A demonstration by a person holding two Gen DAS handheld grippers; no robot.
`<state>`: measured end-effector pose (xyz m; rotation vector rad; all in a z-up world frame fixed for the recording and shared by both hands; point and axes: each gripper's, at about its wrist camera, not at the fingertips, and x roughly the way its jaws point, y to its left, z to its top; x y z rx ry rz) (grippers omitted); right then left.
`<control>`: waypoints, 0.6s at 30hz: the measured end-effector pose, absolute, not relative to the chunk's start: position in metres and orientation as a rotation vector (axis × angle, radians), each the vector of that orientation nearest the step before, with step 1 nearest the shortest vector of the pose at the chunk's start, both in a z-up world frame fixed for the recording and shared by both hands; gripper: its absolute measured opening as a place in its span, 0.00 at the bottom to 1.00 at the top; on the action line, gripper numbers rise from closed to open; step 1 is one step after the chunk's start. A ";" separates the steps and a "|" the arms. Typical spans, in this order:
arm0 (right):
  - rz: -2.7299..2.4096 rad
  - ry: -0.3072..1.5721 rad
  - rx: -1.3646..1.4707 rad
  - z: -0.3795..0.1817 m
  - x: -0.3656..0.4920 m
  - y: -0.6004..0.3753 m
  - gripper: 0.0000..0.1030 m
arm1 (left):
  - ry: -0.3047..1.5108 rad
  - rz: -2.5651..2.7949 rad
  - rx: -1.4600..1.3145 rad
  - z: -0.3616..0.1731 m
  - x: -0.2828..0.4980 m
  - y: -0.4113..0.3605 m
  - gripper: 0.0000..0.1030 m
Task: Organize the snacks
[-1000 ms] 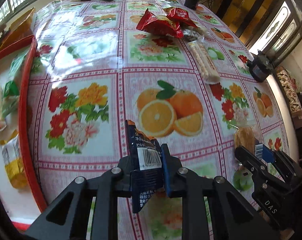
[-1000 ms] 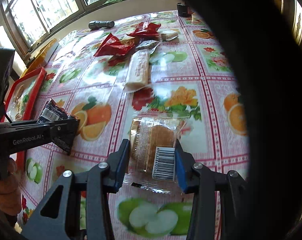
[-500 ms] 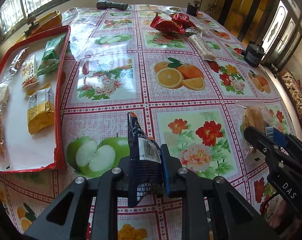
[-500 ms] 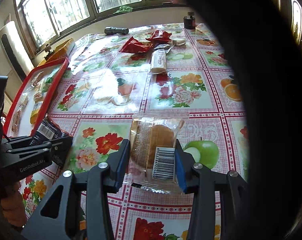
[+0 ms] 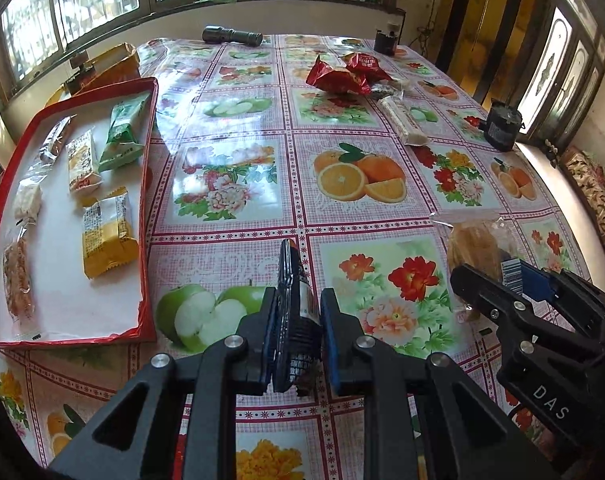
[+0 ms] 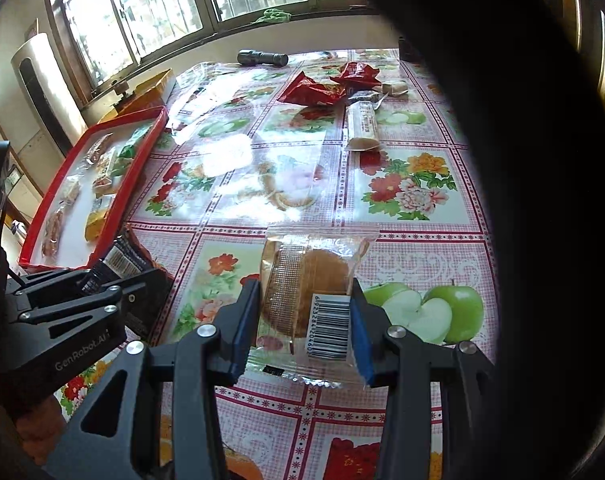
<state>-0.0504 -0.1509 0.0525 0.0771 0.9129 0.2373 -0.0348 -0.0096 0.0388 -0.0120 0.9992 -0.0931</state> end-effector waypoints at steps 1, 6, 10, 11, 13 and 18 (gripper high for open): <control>0.241 0.909 0.075 0.054 -0.050 -0.149 0.43 | 0.992 -0.094 -0.011 0.041 -0.036 -0.009 0.19; 0.270 0.892 0.062 0.064 -0.049 -0.137 0.43 | 0.966 -0.094 -0.019 0.051 -0.037 -0.003 0.19; 0.293 0.883 0.056 0.071 -0.045 -0.127 0.43 | 0.946 -0.082 -0.016 0.057 -0.038 0.002 0.19; 0.300 0.880 0.055 0.072 -0.045 -0.124 0.43 | 0.942 -0.078 -0.019 0.059 -0.038 0.004 0.19; 0.311 0.874 0.049 0.075 -0.043 -0.118 0.43 | 0.933 -0.071 -0.024 0.062 -0.037 0.009 0.19; 0.350 0.870 0.040 0.082 -0.037 -0.101 0.43 | 0.919 -0.043 -0.047 0.068 -0.034 0.027 0.18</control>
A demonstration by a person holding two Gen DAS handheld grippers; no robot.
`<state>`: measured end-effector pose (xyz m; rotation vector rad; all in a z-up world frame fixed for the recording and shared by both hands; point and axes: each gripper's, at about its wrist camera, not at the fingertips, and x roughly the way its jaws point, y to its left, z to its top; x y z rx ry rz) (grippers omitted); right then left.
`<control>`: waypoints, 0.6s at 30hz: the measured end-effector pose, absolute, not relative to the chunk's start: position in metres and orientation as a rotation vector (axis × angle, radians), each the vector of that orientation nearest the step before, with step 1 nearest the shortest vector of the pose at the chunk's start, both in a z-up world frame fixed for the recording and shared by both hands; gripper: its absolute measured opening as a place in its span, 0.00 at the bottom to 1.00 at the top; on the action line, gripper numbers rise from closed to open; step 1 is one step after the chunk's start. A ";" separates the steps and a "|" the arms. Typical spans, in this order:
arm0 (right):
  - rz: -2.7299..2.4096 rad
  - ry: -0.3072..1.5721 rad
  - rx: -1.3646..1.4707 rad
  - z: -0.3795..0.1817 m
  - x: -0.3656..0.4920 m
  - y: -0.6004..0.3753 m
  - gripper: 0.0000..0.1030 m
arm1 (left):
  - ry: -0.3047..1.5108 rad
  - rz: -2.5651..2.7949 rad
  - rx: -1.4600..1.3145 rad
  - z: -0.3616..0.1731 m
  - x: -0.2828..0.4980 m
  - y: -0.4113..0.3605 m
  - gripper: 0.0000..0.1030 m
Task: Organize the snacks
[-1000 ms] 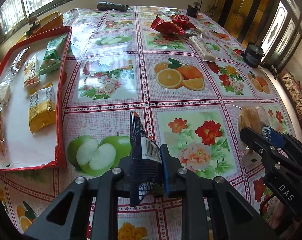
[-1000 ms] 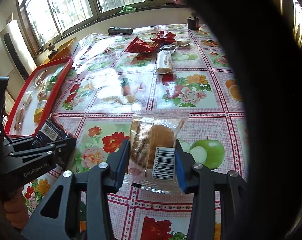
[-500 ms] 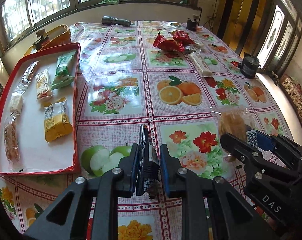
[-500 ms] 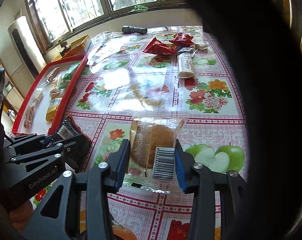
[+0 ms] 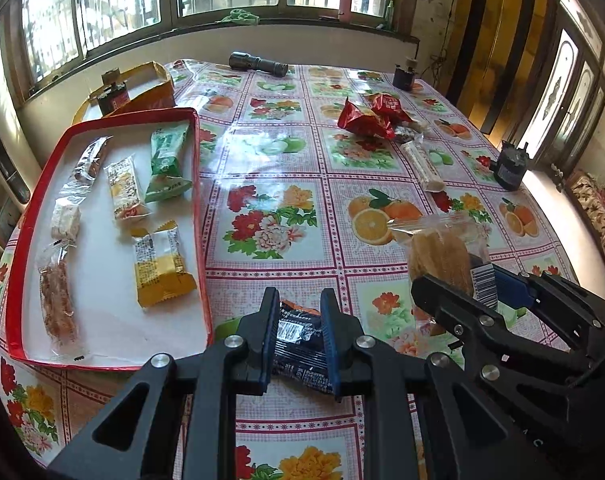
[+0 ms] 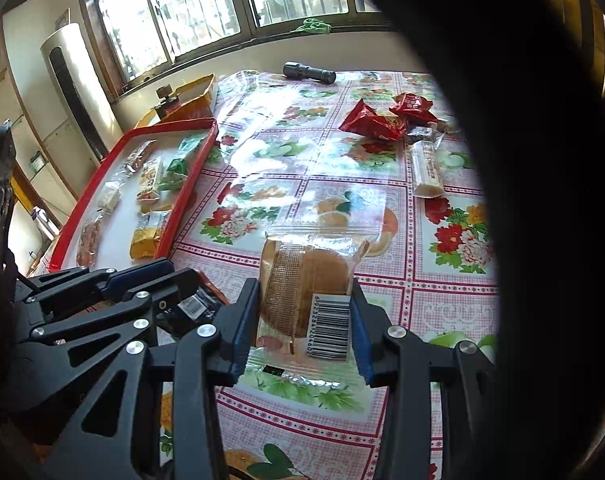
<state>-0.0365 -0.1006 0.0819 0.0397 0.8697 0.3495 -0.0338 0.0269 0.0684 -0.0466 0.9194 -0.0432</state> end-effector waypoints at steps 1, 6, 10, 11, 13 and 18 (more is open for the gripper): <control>0.358 0.867 0.035 0.083 -0.036 -0.096 0.43 | 0.914 -0.035 -0.051 0.070 -0.033 0.032 0.17; 0.399 0.854 0.015 0.089 -0.029 -0.074 0.43 | 0.932 -0.034 -0.090 0.074 -0.027 0.053 0.17; 0.397 0.861 -0.003 0.083 -0.026 -0.069 0.43 | 0.978 -0.110 -0.081 0.069 -0.026 0.041 0.18; 0.383 0.865 -0.008 0.080 -0.026 -0.072 0.43 | 0.984 -0.124 -0.074 0.067 -0.027 0.035 0.21; 0.351 0.887 -0.007 0.071 -0.025 -0.082 0.43 | 1.013 -0.124 -0.061 0.061 -0.028 0.021 0.28; 0.234 0.949 0.016 0.048 -0.024 -0.126 0.43 | 1.079 -0.053 -0.064 0.044 -0.026 -0.009 0.51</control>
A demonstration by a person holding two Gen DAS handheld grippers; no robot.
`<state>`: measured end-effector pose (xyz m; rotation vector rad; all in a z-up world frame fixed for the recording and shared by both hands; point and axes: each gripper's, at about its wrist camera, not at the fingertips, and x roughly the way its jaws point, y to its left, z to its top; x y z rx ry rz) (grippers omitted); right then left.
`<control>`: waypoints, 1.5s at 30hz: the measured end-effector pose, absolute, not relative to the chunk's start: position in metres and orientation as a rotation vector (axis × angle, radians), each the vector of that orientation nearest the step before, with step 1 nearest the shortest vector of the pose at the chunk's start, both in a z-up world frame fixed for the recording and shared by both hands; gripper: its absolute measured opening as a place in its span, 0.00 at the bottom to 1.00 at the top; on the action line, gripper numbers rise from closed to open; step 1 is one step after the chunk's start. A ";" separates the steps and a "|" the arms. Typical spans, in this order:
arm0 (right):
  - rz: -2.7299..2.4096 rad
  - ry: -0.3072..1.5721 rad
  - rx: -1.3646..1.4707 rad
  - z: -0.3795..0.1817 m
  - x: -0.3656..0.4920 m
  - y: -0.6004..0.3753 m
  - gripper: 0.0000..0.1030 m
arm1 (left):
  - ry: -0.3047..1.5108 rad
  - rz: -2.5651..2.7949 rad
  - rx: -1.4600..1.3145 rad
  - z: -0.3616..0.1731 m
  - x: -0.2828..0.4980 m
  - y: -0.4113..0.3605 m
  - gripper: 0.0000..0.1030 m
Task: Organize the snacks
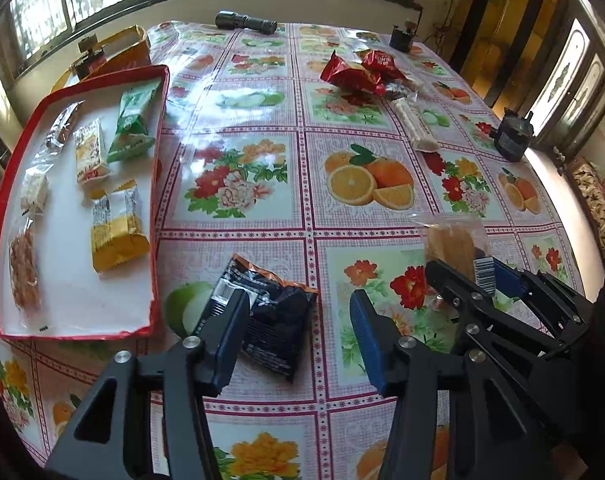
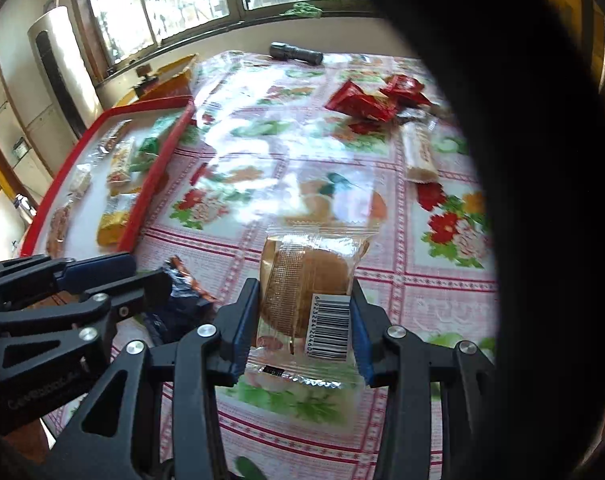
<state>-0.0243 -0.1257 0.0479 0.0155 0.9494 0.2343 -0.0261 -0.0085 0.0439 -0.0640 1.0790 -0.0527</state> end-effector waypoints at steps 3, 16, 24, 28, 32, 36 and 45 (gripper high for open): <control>0.193 0.984 0.045 0.037 -0.023 -0.149 0.43 | 1.117 0.038 -0.077 0.038 -0.022 -0.013 0.51; 0.216 0.997 0.092 0.028 -0.022 -0.165 0.43 | 1.208 0.286 -0.246 0.024 -0.014 0.008 0.56; 0.221 0.998 0.095 0.028 -0.022 -0.166 0.43 | 1.217 0.278 -0.260 0.013 0.006 0.003 0.61; 0.220 0.997 0.092 0.028 -0.022 -0.166 0.43 | 1.199 0.249 -0.244 0.015 0.015 0.000 0.47; 0.216 0.992 0.094 0.028 -0.023 -0.165 0.42 | 1.170 0.205 -0.193 0.016 0.020 -0.005 0.34; 0.214 0.991 0.090 0.028 -0.024 -0.166 0.42 | 1.157 0.183 -0.147 0.017 0.025 -0.008 0.32; 0.209 0.989 0.097 0.029 -0.022 -0.167 0.43 | 1.066 0.200 -0.024 0.021 0.011 -0.021 0.32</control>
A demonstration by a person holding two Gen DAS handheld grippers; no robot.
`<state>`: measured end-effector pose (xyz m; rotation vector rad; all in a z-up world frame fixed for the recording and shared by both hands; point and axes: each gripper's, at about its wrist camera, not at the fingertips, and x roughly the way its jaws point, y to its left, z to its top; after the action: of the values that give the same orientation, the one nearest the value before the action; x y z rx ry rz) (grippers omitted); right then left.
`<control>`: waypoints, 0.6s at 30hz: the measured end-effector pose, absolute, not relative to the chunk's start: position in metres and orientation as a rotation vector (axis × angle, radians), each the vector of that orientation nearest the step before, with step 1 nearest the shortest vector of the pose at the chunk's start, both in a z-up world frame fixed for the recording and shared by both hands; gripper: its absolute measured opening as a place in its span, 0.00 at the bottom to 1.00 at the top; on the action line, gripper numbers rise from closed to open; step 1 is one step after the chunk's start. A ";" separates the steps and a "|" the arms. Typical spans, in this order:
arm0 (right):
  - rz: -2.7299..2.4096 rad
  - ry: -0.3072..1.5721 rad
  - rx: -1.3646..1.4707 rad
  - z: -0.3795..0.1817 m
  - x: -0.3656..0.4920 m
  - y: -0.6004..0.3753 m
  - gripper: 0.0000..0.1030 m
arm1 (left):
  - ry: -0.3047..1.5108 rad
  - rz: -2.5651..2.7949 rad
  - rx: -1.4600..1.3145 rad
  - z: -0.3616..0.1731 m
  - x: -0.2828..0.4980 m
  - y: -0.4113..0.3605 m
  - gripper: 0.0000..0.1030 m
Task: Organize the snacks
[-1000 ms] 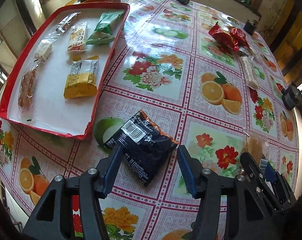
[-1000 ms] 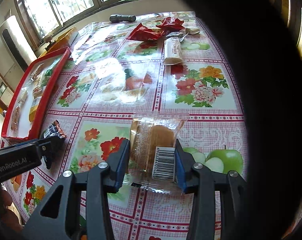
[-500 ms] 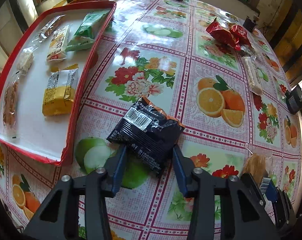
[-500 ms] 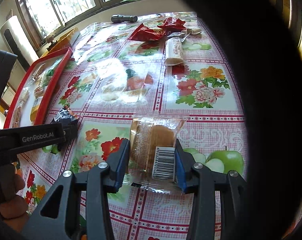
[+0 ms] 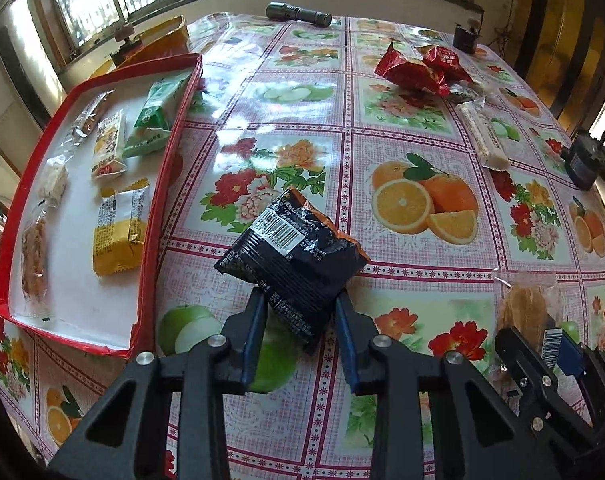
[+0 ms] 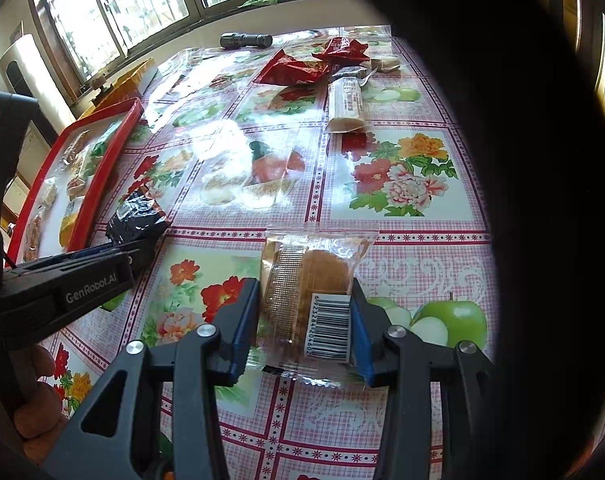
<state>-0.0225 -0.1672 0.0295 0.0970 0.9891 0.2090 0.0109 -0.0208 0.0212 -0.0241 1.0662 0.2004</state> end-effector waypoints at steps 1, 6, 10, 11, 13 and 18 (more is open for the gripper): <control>0.206 0.988 0.095 0.030 -0.023 -0.167 0.43 | 1.059 0.201 -0.013 0.022 0.009 -0.022 0.32; 0.194 0.967 0.104 0.034 -0.026 -0.169 0.43 | 1.024 0.200 0.030 0.026 -0.001 -0.021 0.32; 0.190 0.942 0.090 0.042 -0.028 -0.167 0.43 | 1.005 0.207 0.045 0.028 -0.008 -0.019 0.32; 0.190 0.939 0.090 0.043 -0.029 -0.167 0.43 | 1.003 0.210 0.046 0.029 -0.009 -0.018 0.32; 0.192 0.935 0.088 0.046 -0.028 -0.165 0.43 | 0.998 0.211 0.043 0.030 -0.010 -0.015 0.32; 0.214 0.925 0.069 0.052 -0.024 -0.153 0.43 | 0.985 0.219 0.028 0.037 -0.013 -0.006 0.32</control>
<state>-0.0244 -0.1528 0.0521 0.0693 0.9249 0.2138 -0.0131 -0.0056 0.0366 0.0283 0.9854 0.2192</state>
